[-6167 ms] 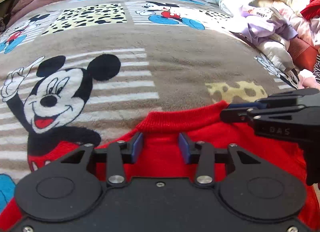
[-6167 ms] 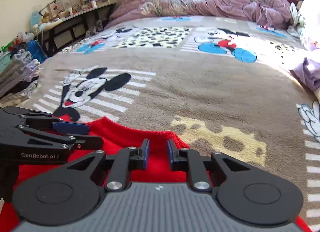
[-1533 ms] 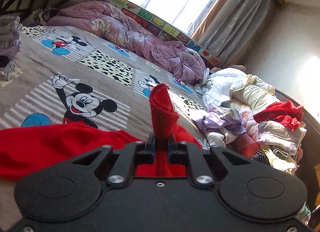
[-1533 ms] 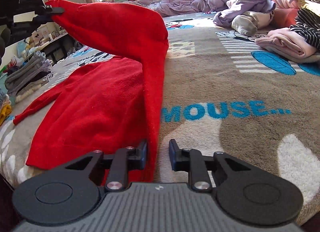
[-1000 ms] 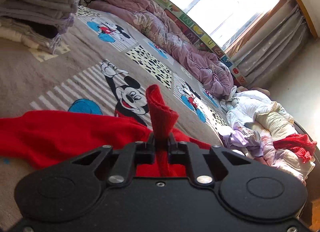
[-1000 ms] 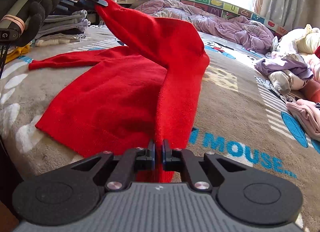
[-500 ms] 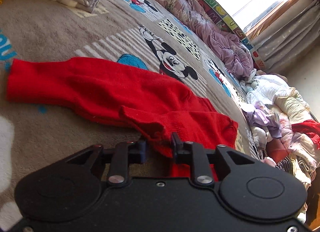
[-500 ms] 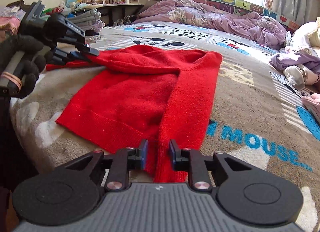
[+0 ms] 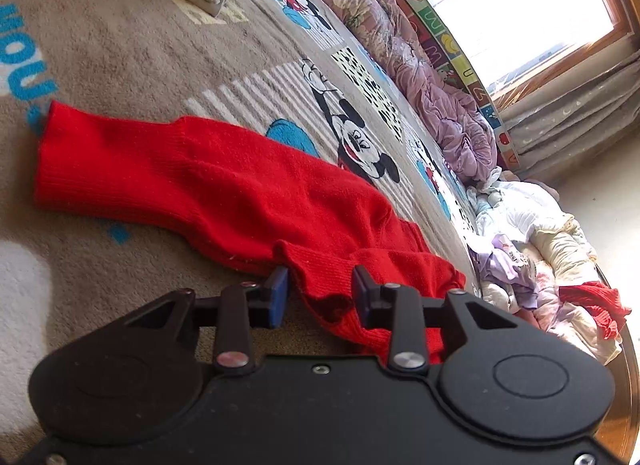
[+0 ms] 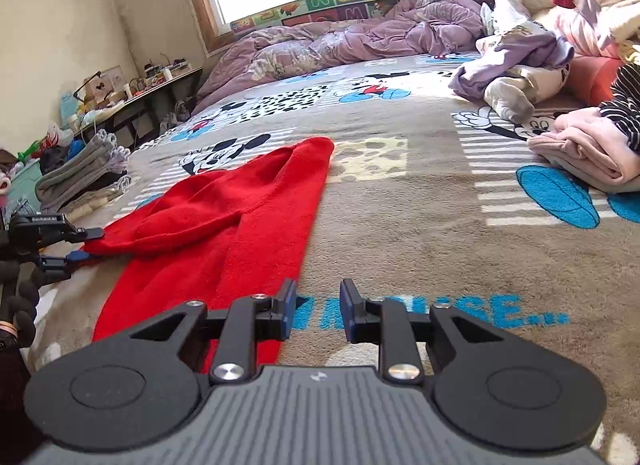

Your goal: Fold clothes

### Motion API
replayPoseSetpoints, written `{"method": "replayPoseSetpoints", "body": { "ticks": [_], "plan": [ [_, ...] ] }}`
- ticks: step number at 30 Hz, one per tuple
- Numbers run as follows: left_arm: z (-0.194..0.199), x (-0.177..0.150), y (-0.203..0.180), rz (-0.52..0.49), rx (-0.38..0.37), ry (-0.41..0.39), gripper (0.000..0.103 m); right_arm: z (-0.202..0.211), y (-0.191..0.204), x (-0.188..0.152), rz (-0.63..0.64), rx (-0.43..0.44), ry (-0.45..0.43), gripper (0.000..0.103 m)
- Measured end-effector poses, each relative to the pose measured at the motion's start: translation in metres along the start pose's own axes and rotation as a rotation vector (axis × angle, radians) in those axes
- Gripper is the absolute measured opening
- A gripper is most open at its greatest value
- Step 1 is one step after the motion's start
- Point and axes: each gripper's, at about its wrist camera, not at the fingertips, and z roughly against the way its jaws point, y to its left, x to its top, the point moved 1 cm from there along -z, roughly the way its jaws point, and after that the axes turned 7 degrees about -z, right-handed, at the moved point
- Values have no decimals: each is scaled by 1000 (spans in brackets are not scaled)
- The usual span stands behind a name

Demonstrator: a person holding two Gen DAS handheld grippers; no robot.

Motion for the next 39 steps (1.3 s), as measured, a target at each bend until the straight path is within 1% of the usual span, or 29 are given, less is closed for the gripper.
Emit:
{"method": "replayPoseSetpoints", "body": {
  "ticks": [3,5,7,8,9,10,11,12,13,14,16,17,18,20,22,23,25,26,28,29,30,31,32,33,34,36,37,38,39],
  "plan": [
    [-1,3,7,20,0,-6,32,-9,17,-7,75,8,28,26],
    [-1,5,12,37,-11,-12,32,-12,31,-13,148,17,51,26],
    [-5,7,12,33,-7,-10,32,-16,48,-19,220,19,75,27],
    [-7,8,13,31,-5,-9,32,-20,57,-22,260,11,93,32],
    [-9,9,13,27,-3,-8,32,-25,66,-25,305,0,108,34],
    [-10,10,12,10,8,-8,29,-30,76,-29,352,-9,119,34],
    [-12,11,10,-10,18,-7,20,-35,86,-32,398,-18,131,35],
    [-14,12,7,-50,29,-5,16,-39,94,-36,429,-37,140,35],
    [-15,12,4,-86,42,-2,8,-44,99,-38,449,-58,149,35],
    [-15,12,2,-121,55,1,7,-49,103,-41,466,-79,159,35],
    [-13,11,-4,-199,87,-2,7,-51,105,-44,476,-91,159,33],
    [-11,10,-8,-241,106,-7,7,-52,106,-46,479,-95,157,26],
    [-8,9,-12,-279,122,-12,7,-53,107,-47,483,-99,156,15],
    [-9,6,-17,-305,106,-11,7,-52,98,-36,353,-63,143,10],
    [-11,3,-22,-331,91,-11,7,-53,85,-22,199,-17,129,8],
    [-12,2,-23,-333,102,-8,7,-55,78,-15,119,7,125,7],
    [-13,0,-24,-338,124,-5,7,-58,67,-5,16,74,144,7],
    [-10,0,-27,-353,141,-13,8,-56,60,-2,-41,120,152,11],
    [-5,-1,-34,-382,175,-30,8,-44,44,1,-158,204,155,32],
    [-1,-1,-38,-395,182,-40,8,-35,36,-1,-204,228,141,51],
    [3,-1,-45,-406,170,-49,8,-25,27,-3,-245,250,126,53],
    [6,-1,-52,-417,154,-57,8,-16,20,-6,-255,242,103,53],
    [5,-3,-63,-432,115,-47,8,-7,14,-8,-252,221,78,49],
    [4,-6,-73,-447,76,-35,8,-1,14,-10,-205,184,61,48],
    [-1,-10,-83,-460,39,-5,8,4,16,-12,-141,141,49,48],
    [-20,-24,-110,-477,-58,66,9,8,27,-17,-12,98,62,48],
    [-28,-29,-118,-474,-99,98,18,8,36,-20,54,90,73,48],
    [-41,-34,-128,-463,-143,143,34,7,47,-23,120,85,85,48],
    [-54,-38,-136,-451,-175,178,41,5,56,-27,180,74,96,48]
  ]
}}
